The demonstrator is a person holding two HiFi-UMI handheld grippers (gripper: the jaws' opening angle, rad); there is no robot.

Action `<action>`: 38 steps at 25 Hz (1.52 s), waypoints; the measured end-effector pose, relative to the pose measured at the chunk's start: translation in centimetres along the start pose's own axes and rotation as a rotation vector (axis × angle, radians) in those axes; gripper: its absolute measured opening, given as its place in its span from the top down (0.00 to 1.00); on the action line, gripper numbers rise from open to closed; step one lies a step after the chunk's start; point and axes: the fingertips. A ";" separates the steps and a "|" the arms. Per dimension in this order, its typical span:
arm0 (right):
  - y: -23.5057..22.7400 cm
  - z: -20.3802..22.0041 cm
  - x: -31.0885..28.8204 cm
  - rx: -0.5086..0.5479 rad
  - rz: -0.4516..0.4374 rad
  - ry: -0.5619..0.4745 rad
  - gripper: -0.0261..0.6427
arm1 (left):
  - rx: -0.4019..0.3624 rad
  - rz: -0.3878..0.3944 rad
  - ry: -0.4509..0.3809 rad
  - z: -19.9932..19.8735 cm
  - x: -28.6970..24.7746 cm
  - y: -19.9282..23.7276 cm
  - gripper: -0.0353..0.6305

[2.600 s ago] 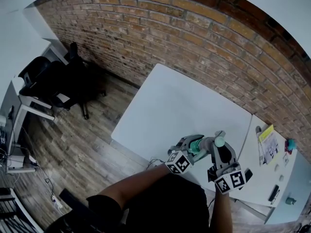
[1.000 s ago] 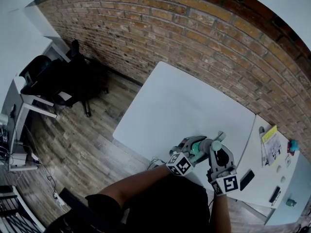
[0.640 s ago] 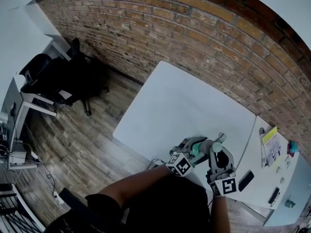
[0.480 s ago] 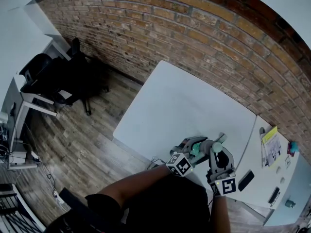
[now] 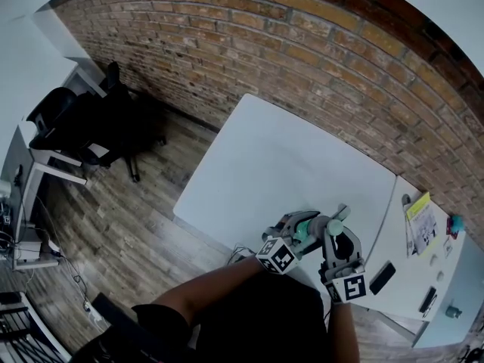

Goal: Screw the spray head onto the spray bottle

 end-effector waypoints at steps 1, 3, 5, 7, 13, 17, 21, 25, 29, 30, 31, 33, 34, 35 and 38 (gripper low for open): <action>0.0 0.0 0.0 -0.002 0.000 0.001 0.86 | 0.000 0.000 0.001 0.0 0.0 -0.1 0.45; -0.1 0.0 0.1 -0.006 0.003 0.002 0.86 | -0.009 0.005 0.004 0.1 -0.1 -0.2 0.45; -0.1 0.0 0.2 -0.007 0.002 0.004 0.86 | -0.033 0.006 0.000 0.2 -0.1 -0.3 0.43; 0.0 0.0 0.1 0.007 -0.004 0.012 0.86 | -0.044 0.001 -0.004 0.2 0.0 -0.3 0.43; 0.1 0.1 0.0 0.014 -0.003 0.012 0.86 | -0.043 0.011 0.008 1.3 1.0 -0.7 0.40; 0.2 0.1 0.0 0.009 -0.007 0.015 0.86 | 0.020 -0.008 0.008 2.3 1.7 -0.5 0.32; 0.0 0.0 0.1 -0.003 -0.001 0.006 0.86 | 0.035 -0.006 0.005 2.7 1.7 -0.2 0.26; 0.0 0.0 0.0 -0.002 -0.001 0.011 0.86 | 0.056 0.004 0.006 3.2 2.0 -0.3 0.23; 0.3 -1.1 -0.4 -0.045 -0.002 -0.047 0.86 | 0.062 0.036 0.016 3.9 1.9 -1.0 0.23; 0.3 -0.9 -0.3 -0.042 0.002 -0.043 0.86 | 0.068 0.040 0.015 3.9 1.9 -1.0 0.23; 0.2 -0.5 -0.2 -0.032 0.010 -0.023 0.86 | 0.071 0.041 0.015 3.9 1.9 -1.0 0.23; 0.0 0.0 -0.1 -0.018 0.020 0.003 0.86 | 0.065 0.044 0.014 3.5 1.8 -1.0 0.23; 0.0 0.0 -0.1 -0.016 0.023 0.006 0.86 | 0.058 0.045 0.008 3.2 1.8 -1.1 0.23; 0.0 0.0 -0.1 -0.017 0.025 0.006 0.86 | 0.054 0.044 -0.005 2.8 1.7 -1.1 0.23; 0.0 0.0 0.0 -0.023 0.032 0.006 0.86 | 0.069 0.042 -0.016 2.1 1.3 -1.2 0.23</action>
Point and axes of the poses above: the fingertips, and each gripper's own axes: x backward along the fingers, y to its left, z out of its underside, and after that the axes turned 5 degrees about -x, right-handed
